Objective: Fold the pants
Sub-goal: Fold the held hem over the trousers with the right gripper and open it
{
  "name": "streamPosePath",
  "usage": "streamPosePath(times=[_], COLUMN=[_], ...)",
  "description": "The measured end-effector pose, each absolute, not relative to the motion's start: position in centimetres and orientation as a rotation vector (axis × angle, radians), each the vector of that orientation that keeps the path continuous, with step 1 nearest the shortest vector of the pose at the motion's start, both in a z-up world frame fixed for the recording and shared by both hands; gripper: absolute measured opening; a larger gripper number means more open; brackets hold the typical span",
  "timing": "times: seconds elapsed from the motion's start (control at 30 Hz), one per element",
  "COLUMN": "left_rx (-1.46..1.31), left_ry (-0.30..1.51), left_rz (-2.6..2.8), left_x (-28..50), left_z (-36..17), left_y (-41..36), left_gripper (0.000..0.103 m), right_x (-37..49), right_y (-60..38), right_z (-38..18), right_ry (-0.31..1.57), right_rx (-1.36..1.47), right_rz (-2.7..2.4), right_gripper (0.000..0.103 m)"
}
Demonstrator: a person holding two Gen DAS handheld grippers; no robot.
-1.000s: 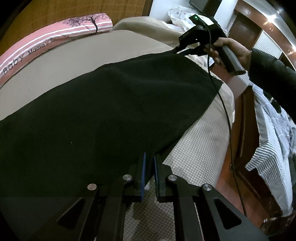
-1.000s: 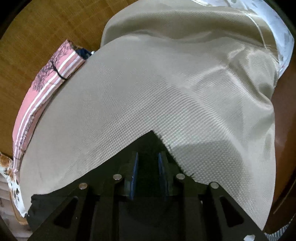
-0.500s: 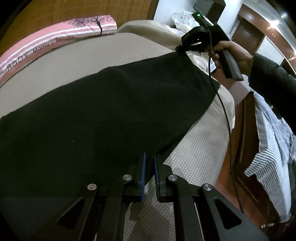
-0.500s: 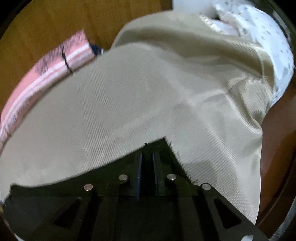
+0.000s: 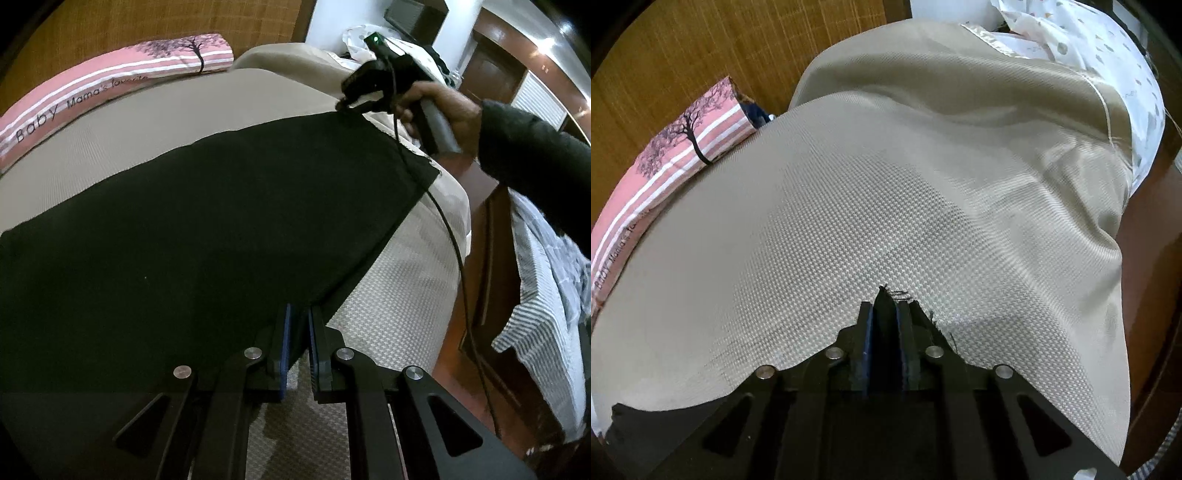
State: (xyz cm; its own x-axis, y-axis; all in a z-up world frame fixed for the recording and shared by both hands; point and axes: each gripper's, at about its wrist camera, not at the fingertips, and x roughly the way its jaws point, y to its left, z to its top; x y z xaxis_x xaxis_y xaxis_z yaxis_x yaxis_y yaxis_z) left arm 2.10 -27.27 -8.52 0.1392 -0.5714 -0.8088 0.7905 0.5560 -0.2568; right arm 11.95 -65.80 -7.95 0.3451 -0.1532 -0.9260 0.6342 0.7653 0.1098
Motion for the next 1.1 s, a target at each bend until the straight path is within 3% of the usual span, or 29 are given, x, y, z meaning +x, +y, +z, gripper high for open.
streamPosePath(times=[0.07, 0.3, 0.4, 0.7, 1.03, 1.1], left_rx=[0.264, 0.140, 0.129, 0.218, 0.204, 0.215], left_ry=[1.035, 1.022, 0.993, 1.049, 1.063, 1.060], left_rz=[-1.011, -1.091, -1.083, -1.069, -1.061, -1.059], left_x=[2.3, 2.7, 2.8, 2.2, 2.2, 2.1], left_z=[-8.3, -5.2, -4.8, -8.4, -8.6, -8.5], left_y=[-27.3, -25.1, -25.0, -27.1, -27.0, -27.0], left_gripper=[0.010, 0.021, 0.035, 0.035, 0.035, 0.035], right_x=[11.2, 5.7, 3.4, -1.9, -6.8, -6.6], right_y=[-65.8, -64.6, -63.0, -63.3, -65.6, -65.9], right_z=[-6.6, 0.0, 0.9, -4.9, -6.5, -6.6], right_ry=[1.073, 0.977, 0.995, 1.108, 1.068, 1.047], right_rx=[0.534, 0.579, 0.535, 0.639, 0.835, 0.837], right_rz=[-0.522, -0.436, -0.405, -0.548, -0.596, -0.605], right_gripper=[0.040, 0.040, 0.041, 0.037, 0.037, 0.033])
